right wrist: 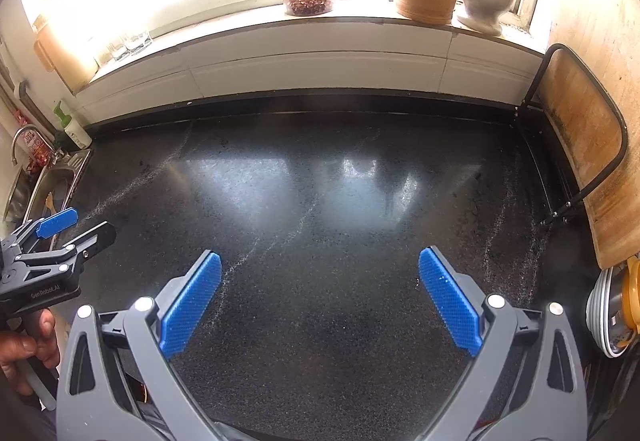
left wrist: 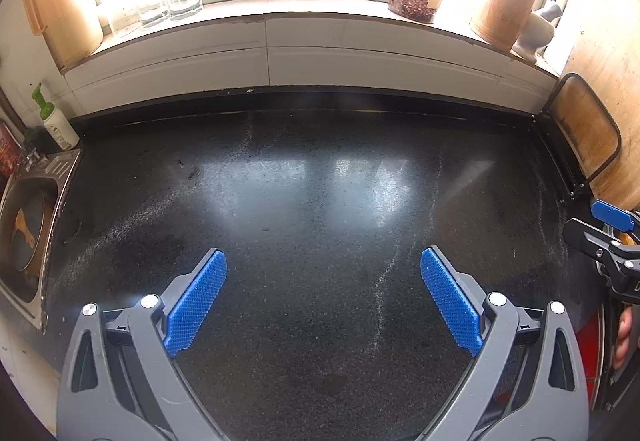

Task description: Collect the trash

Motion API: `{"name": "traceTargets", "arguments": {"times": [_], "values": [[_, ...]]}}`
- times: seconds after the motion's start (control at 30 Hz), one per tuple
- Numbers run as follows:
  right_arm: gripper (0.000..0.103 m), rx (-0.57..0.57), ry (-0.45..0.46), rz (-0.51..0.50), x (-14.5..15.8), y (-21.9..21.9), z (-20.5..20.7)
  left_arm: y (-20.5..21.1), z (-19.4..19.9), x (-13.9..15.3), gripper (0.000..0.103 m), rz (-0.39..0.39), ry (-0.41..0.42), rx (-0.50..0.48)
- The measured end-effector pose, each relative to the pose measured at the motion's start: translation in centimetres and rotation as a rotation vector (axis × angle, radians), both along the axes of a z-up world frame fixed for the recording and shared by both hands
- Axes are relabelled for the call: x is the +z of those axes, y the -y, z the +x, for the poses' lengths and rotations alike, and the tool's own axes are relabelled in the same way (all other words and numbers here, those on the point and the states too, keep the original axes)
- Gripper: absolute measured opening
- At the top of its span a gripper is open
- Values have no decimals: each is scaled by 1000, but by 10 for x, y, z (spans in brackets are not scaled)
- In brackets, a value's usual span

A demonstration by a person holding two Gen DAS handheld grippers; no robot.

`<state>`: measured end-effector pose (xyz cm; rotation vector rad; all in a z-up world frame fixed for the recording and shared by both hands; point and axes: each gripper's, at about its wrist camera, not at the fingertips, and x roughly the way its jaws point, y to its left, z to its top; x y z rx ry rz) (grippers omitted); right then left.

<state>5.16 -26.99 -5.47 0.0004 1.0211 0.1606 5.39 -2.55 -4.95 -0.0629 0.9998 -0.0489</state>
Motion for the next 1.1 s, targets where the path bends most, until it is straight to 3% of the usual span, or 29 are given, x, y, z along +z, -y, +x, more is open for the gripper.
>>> {"name": "traceTargets", "arguments": {"times": [1.1], "values": [[96, 2, -11, 9, -3, -8, -5, -7, 2, 0, 95, 13, -4, 14]]}}
